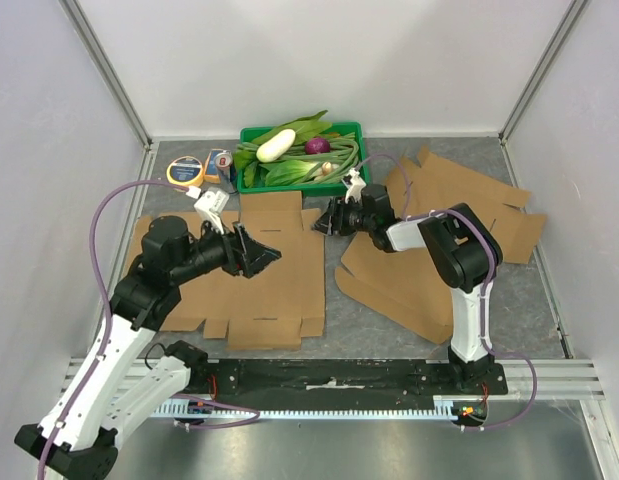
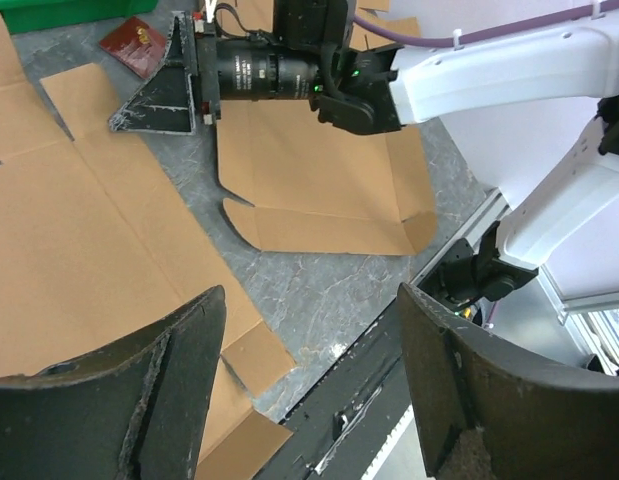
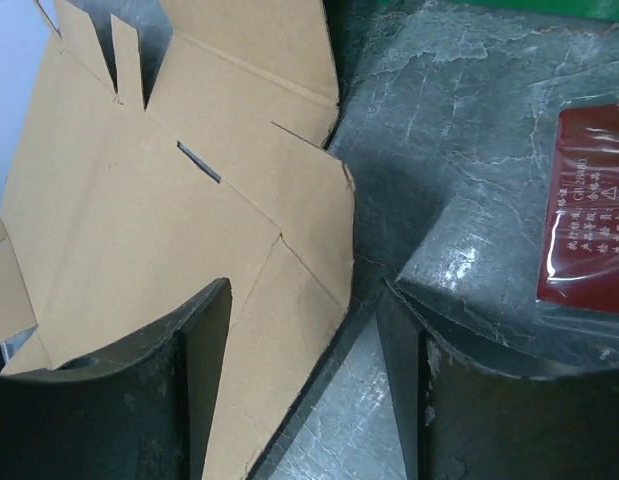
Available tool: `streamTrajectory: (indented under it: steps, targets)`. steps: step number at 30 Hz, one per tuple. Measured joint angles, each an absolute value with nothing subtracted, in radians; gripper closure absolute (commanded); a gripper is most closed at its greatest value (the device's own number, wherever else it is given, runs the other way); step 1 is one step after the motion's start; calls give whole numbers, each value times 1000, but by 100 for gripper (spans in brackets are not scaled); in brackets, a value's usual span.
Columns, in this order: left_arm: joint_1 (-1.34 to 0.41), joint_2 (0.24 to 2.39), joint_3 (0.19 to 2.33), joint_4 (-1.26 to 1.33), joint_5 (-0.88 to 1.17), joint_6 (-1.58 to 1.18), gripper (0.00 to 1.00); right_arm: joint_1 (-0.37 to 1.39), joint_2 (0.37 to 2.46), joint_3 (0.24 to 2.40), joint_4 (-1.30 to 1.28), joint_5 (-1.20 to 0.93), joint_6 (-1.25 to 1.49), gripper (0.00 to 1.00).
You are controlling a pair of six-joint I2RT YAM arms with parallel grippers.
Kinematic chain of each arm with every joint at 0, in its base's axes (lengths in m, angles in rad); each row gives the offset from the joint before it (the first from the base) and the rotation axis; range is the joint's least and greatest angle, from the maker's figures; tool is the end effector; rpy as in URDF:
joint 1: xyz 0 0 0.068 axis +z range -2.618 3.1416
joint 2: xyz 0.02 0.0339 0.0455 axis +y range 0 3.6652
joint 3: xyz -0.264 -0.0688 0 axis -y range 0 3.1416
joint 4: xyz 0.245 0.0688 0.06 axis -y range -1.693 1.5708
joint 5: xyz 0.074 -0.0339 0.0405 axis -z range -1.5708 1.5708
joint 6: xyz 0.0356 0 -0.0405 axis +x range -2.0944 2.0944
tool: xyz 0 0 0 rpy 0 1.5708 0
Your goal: Fold the paper box
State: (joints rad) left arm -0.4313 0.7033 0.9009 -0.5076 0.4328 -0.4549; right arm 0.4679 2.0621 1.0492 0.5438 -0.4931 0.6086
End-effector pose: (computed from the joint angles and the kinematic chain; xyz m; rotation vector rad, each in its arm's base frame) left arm 0.1285 -0.0756 0.3587 0.2905 1.9580 -0.9997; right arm 0.3665 0.2041 0.1226 -0.1814 2.1802 1.1480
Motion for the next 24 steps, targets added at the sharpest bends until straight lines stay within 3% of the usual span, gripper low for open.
streamTrajectory:
  steps: [3,5,6,9,13,17,24]
  targets:
    - [-431,731,900,-480,456,-462,28,466,2075,1037,599,-494,631,51]
    - [-431,756,900,-455,465,-467,30,466,2090,1007,676,-507,671,66]
    - [-431,776,900,-440,471,-469,31,466,2099,991,720,-514,693,79]
    - [-431,854,906,-398,482,-473,33,466,2117,961,794,-538,743,99]
    - [-431,1021,962,-361,477,-471,31,466,2118,959,833,-568,773,100]
    - [-431,1118,1026,-363,462,-461,22,473,2084,957,801,-575,770,100]
    - [-424,1225,1266,-368,455,-381,21,529,1839,918,660,-557,723,100]
